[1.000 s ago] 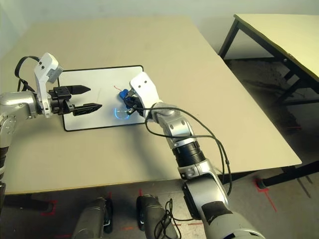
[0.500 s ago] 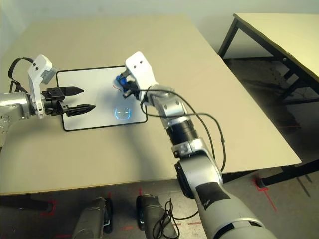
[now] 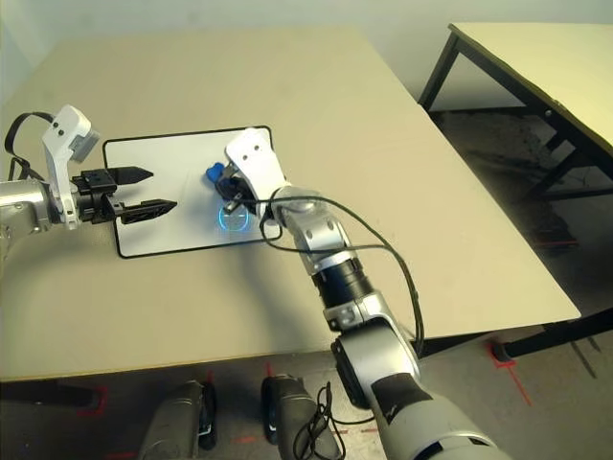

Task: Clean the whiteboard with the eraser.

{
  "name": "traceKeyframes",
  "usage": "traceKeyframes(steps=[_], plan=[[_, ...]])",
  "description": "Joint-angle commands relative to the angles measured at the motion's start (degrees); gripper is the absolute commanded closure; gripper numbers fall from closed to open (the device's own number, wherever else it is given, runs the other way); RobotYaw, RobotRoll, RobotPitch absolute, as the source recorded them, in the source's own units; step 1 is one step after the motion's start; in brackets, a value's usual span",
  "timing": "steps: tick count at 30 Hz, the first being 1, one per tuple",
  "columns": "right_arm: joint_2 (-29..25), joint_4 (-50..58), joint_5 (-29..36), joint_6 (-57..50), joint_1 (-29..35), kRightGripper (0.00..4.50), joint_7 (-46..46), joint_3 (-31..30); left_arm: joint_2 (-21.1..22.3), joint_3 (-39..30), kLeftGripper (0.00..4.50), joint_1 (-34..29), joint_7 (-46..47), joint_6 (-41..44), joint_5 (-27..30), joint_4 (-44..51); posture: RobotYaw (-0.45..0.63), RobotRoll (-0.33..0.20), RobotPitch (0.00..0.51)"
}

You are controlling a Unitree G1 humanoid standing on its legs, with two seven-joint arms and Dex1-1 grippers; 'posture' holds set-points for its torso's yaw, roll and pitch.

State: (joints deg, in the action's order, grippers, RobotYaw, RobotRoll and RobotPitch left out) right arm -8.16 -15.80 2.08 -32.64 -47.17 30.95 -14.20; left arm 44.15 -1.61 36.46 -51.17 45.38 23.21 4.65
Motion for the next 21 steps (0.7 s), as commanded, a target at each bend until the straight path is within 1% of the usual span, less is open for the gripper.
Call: traceKeyframes(steps=[1,7,10,12,15,21], plan=[[-0.25,-3.60,-1.10,-0.54,-0.98,4.15,-0.93,0.25,-0.10,0.23,0.00,0.47,-0.08,0.63,0.56,0.43,0.11,0.000,0.158],[-1.16,-12.12,-1.01,4.65,-8.31,4.15,-5.64,5.64,-0.61,0.67,0.00,0.94,-0.11,0.67,0.51,0.28,0.11,0.000,0.158],[-1.58,-15.27,-1.18,6.21,-10.17,4.16,-7.23,7.09,-0.85,0.73,0.00,0.91,0.03,0.93,0.63,0.64,0.11,0.000,0.157],[-1.57,-15.58,-1.39,6.25,-9.66,4.16,-7.00,6.85,-0.88,0.70,0.00,0.90,0.08,1.12,0.68,0.91,0.11,0.000,0.157],[-0.92,-12.60,-1.43,4.77,-6.68,4.16,-5.60,5.01,-0.86,0.53,0.00,0.95,0.09,1.48,0.79,1.18,0.11,0.000,0.158],[0.43,-1.70,-1.56,-1.71,1.43,4.16,-3.31,0.09,-0.73,0.37,0.00,1.07,0.25,2.09,1.01,1.63,0.11,0.000,0.159]])
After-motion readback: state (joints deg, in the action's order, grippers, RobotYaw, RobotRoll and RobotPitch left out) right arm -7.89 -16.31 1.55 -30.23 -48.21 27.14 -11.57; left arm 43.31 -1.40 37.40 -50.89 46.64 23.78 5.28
